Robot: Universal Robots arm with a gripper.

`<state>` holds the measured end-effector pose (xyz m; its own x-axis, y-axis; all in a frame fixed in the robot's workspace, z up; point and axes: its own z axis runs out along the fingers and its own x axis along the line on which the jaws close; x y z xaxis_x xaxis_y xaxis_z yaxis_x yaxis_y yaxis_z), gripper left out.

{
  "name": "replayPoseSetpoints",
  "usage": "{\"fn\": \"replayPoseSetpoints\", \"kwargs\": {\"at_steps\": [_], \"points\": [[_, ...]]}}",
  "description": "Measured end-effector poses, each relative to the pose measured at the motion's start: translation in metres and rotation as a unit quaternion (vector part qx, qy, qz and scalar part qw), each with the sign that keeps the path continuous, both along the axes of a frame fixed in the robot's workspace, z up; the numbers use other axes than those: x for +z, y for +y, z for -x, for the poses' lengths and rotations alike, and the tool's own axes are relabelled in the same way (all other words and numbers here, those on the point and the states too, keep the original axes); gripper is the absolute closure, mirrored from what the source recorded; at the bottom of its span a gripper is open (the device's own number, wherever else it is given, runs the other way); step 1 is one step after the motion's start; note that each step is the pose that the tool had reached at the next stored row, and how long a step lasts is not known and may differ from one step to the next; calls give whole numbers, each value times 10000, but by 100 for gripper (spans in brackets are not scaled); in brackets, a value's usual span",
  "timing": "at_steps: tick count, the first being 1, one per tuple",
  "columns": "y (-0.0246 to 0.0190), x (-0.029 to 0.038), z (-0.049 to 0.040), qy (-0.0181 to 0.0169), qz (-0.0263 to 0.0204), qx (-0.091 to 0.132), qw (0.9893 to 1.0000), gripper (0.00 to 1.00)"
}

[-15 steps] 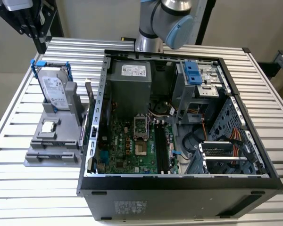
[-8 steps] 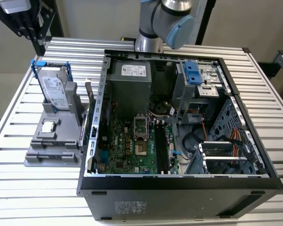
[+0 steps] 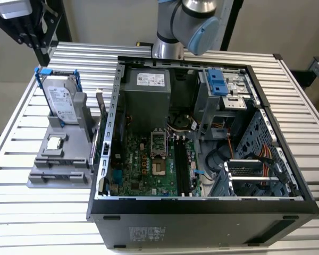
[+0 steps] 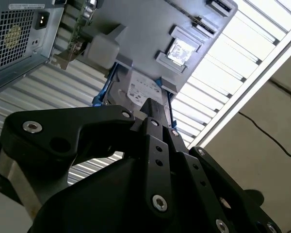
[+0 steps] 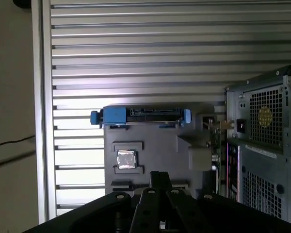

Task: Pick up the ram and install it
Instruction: 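Reach for the ram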

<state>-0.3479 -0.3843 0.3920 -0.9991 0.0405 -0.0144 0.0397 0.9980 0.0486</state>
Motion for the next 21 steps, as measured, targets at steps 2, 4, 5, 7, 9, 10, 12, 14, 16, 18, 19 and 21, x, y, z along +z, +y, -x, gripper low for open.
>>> {"fn": "replayPoseSetpoints", "kwargs": {"at_steps": [2,4,5,7,9,10,12,14,16,18,19,21], "points": [[-24,0,0,0,0,-4,10000,100],[-49,0,1,0,0,-8,10000,100],[-62,0,2,0,0,-10,10000,100],[-88,0,2,0,0,-14,10000,100],[-112,0,3,0,0,-18,10000,100],[-125,0,3,0,0,-20,10000,100],[-151,0,4,0,0,-24,10000,100],[-178,0,5,0,0,-29,10000,100],[-205,0,6,0,0,-35,10000,100],[-231,0,7,0,0,-42,10000,100],[-243,0,7,0,0,-45,10000,100],[-267,0,8,0,0,-51,10000,100]]}}
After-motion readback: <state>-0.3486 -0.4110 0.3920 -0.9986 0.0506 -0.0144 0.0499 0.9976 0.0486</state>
